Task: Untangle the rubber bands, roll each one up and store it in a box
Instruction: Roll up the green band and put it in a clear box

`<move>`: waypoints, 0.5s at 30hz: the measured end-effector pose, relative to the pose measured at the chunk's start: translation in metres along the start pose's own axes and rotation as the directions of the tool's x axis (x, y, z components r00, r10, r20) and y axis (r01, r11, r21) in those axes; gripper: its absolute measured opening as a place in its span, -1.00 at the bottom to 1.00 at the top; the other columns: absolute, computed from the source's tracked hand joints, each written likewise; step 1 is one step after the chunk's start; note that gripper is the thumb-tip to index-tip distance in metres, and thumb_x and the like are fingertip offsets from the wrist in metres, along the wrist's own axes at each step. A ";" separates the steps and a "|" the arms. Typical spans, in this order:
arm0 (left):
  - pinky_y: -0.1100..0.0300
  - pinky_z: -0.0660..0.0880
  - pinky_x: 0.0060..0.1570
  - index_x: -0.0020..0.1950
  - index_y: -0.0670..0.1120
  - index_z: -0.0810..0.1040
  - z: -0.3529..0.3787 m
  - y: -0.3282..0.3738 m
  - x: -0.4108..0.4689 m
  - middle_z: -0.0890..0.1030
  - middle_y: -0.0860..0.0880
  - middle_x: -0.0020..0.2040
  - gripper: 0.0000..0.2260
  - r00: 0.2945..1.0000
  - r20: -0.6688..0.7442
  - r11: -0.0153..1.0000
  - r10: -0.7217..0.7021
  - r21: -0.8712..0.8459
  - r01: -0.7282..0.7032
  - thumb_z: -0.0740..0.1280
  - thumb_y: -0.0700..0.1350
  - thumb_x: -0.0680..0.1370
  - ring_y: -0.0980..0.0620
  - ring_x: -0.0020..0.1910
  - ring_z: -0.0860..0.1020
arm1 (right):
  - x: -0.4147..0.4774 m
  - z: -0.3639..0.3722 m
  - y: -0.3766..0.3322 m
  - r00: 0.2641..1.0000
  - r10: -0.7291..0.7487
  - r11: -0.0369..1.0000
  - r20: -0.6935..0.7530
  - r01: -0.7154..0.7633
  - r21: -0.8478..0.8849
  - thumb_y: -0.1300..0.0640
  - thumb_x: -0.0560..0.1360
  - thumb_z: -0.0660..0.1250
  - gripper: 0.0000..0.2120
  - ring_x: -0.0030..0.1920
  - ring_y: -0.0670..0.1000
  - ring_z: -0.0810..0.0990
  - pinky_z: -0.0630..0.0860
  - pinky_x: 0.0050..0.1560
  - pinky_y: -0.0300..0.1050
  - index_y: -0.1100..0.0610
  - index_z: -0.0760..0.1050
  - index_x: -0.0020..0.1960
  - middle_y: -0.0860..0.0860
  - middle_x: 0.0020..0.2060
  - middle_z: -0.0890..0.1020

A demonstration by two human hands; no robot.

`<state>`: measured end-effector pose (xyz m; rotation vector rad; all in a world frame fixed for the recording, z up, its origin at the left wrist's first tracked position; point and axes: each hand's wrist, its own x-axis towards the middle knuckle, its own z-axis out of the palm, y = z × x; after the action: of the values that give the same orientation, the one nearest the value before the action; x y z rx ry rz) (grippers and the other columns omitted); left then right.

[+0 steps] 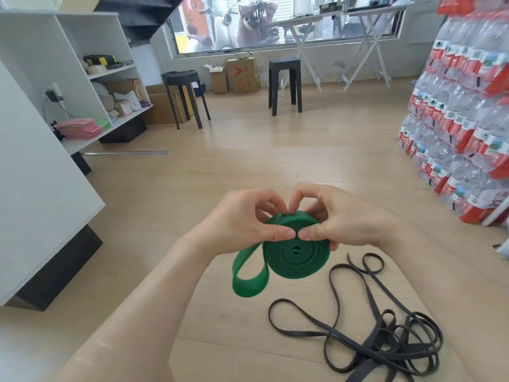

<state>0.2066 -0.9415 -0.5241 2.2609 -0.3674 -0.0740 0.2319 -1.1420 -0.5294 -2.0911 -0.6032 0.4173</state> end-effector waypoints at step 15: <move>0.11 0.61 -0.16 -0.22 -0.15 0.62 -0.009 0.001 -0.001 0.70 -0.08 -0.25 -0.85 0.986 -0.113 0.971 -0.124 -0.220 0.097 0.57 -0.18 0.32 -0.02 -0.26 0.67 | -0.001 0.003 -0.002 0.997 -0.062 0.988 -0.034 0.066 0.137 0.33 0.46 0.42 -0.55 -0.17 -0.02 0.69 0.50 -0.41 -0.19 -0.17 0.54 0.16 0.00 -0.10 0.73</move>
<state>0.2068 -0.9350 -0.5175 2.0586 -0.1574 -0.0270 0.2290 -1.1395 -0.5294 -1.9379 -0.6057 0.3801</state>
